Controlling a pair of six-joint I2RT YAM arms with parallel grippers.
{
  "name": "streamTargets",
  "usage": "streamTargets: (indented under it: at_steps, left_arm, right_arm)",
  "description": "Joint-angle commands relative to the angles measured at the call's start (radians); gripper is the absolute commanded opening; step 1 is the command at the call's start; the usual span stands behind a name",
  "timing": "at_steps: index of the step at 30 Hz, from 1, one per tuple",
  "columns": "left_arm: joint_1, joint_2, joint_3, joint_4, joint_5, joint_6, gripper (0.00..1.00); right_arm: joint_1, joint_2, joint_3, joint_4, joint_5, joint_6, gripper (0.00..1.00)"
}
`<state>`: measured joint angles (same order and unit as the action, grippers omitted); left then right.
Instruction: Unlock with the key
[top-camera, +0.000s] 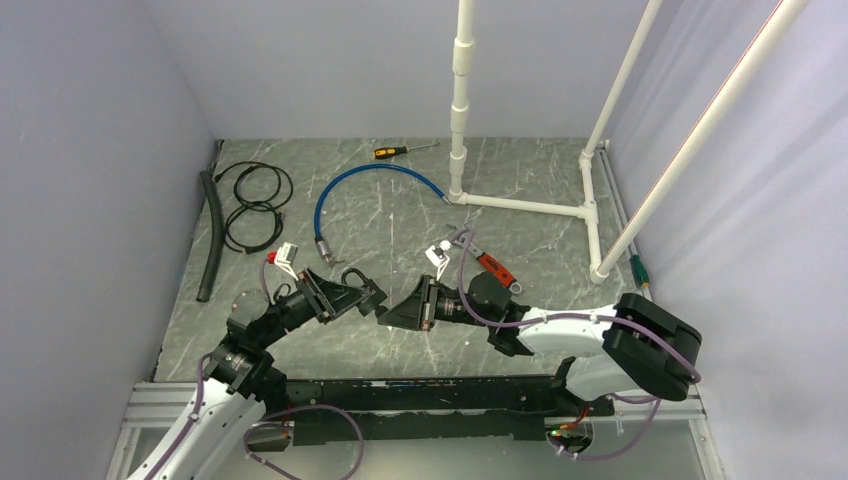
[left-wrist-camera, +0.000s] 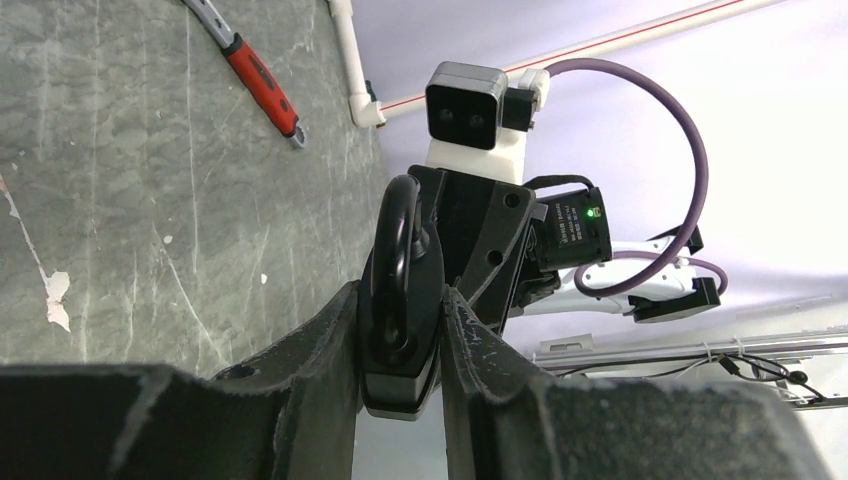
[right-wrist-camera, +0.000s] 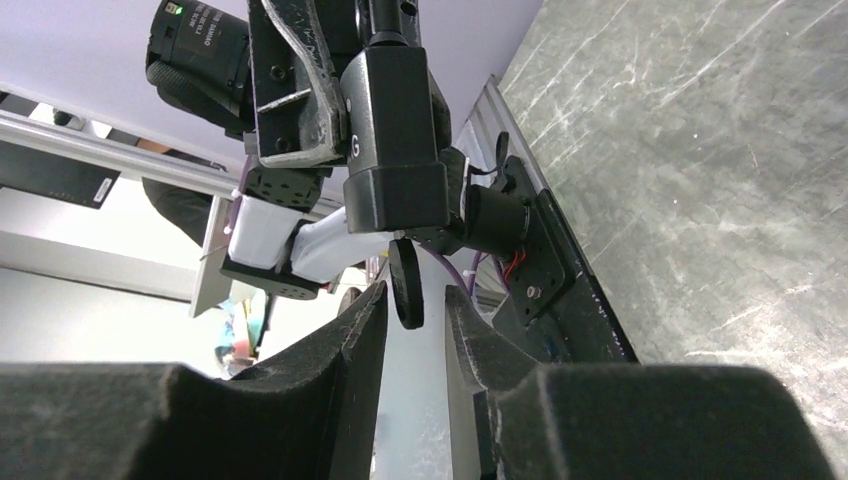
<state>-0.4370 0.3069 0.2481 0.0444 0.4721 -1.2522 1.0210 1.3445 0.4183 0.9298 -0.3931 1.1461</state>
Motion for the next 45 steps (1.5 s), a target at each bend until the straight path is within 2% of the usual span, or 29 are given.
streamTargets:
  at_steps: [1,5,16,20,27,36,38,42,45]
  left_arm:
    - [0.004,-0.017,0.011,0.098,-0.006,-0.018,0.00]
    - [0.004,-0.018,0.012,0.095,-0.005,-0.017,0.00]
    - [0.004,-0.025,0.032,0.054,-0.018,-0.002,0.00]
    - [0.004,-0.025,0.036,0.041,-0.021,0.002,0.00]
    - [0.004,-0.030,0.057,-0.042,-0.043,0.038,0.00]
    - [0.004,-0.012,0.034,-0.027,-0.047,0.036,0.00]
    - [0.004,-0.006,0.038,-0.031,-0.045,0.044,0.00]
    - [0.004,-0.007,0.031,0.022,-0.016,0.049,0.00]
    - [0.004,-0.016,0.034,0.076,0.023,0.066,0.00]
  right_arm:
    - [0.005,0.002,0.047,0.068,-0.015,0.004,0.29]
    - [0.005,0.003,0.060,0.056,-0.019,0.001,0.28]
    - [0.014,0.023,0.099,-0.020,-0.019,-0.028,0.00]
    - [0.017,-0.003,0.114,-0.102,0.010,-0.068,0.00]
    - [0.043,-0.091,0.212,-0.473,0.187,-0.268,0.00]
    - [0.082,-0.093,0.306,-0.661,0.325,-0.357,0.00]
    - [0.092,-0.089,0.319,-0.667,0.335,-0.372,0.00]
    - [0.093,-0.109,0.265,-0.525,0.260,-0.359,0.00]
    - [0.093,-0.122,0.274,-0.510,0.215,-0.365,0.00]
